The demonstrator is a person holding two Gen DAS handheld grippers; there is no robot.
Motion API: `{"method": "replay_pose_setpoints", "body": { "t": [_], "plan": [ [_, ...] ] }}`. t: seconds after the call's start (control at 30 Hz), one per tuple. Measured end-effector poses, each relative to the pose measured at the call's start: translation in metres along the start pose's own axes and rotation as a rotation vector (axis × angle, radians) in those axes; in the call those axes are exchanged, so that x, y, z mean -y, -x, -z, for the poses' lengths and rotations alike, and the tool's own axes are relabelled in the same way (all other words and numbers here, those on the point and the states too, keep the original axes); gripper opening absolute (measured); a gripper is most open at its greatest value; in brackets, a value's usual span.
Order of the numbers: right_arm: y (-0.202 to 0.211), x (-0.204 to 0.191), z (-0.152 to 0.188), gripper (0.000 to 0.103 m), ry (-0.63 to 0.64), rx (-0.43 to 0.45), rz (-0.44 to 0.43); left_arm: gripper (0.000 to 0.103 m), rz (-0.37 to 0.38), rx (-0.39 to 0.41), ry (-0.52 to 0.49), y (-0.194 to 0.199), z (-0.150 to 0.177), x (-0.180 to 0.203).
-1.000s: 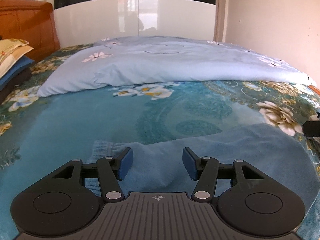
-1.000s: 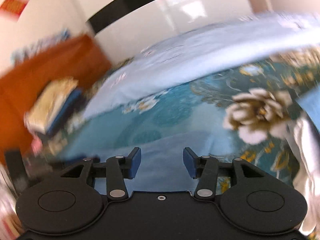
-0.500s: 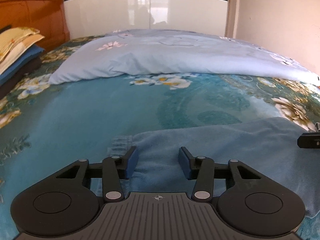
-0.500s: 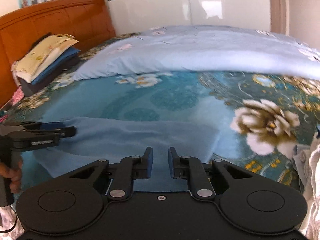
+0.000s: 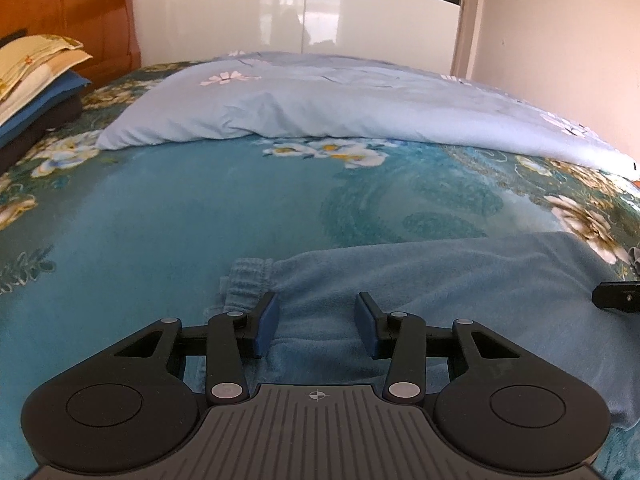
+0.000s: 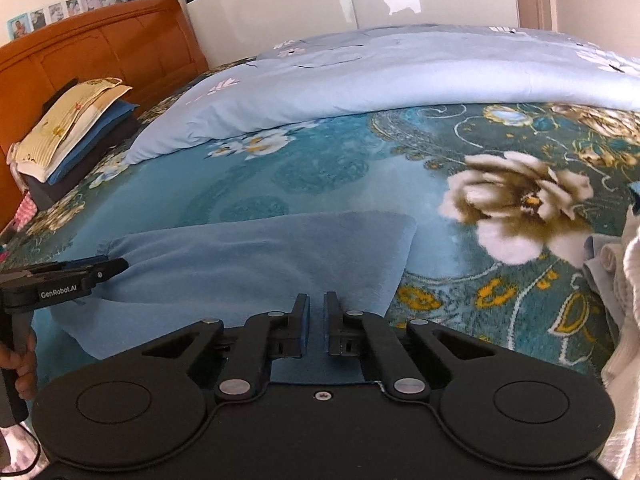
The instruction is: Fold clothes
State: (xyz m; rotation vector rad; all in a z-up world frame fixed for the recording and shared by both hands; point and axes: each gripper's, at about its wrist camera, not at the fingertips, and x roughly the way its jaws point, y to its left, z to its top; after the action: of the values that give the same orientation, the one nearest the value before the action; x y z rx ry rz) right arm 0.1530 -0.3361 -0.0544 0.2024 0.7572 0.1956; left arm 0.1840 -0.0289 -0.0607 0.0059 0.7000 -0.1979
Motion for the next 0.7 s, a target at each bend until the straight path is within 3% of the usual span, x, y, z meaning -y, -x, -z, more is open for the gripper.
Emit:
{"method": "replay_pose_setpoints", "body": {
  "t": [0.27, 0.43, 0.57, 0.7],
  "plan": [
    [-0.002, -0.001, -0.001, 0.002, -0.004, -0.005, 0.005, 0.039, -0.021, -0.005, -0.012, 0.000, -0.003, 0.005],
    [0.016, -0.004, -0.004, 0.021, -0.015, 0.050, -0.025, 0.043, -0.014, 0.019, 0.004, 0.014, -0.006, 0.007],
    [0.041, 0.004, -0.003, 0.022, -0.033, 0.107, -0.023, 0.045, -0.026, 0.059, -0.016, 0.032, -0.008, 0.013],
    [0.058, 0.021, 0.009, 0.031, -0.096, 0.116, -0.019, 0.052, -0.020, 0.106, -0.038, 0.049, -0.007, 0.026]
  ]
}}
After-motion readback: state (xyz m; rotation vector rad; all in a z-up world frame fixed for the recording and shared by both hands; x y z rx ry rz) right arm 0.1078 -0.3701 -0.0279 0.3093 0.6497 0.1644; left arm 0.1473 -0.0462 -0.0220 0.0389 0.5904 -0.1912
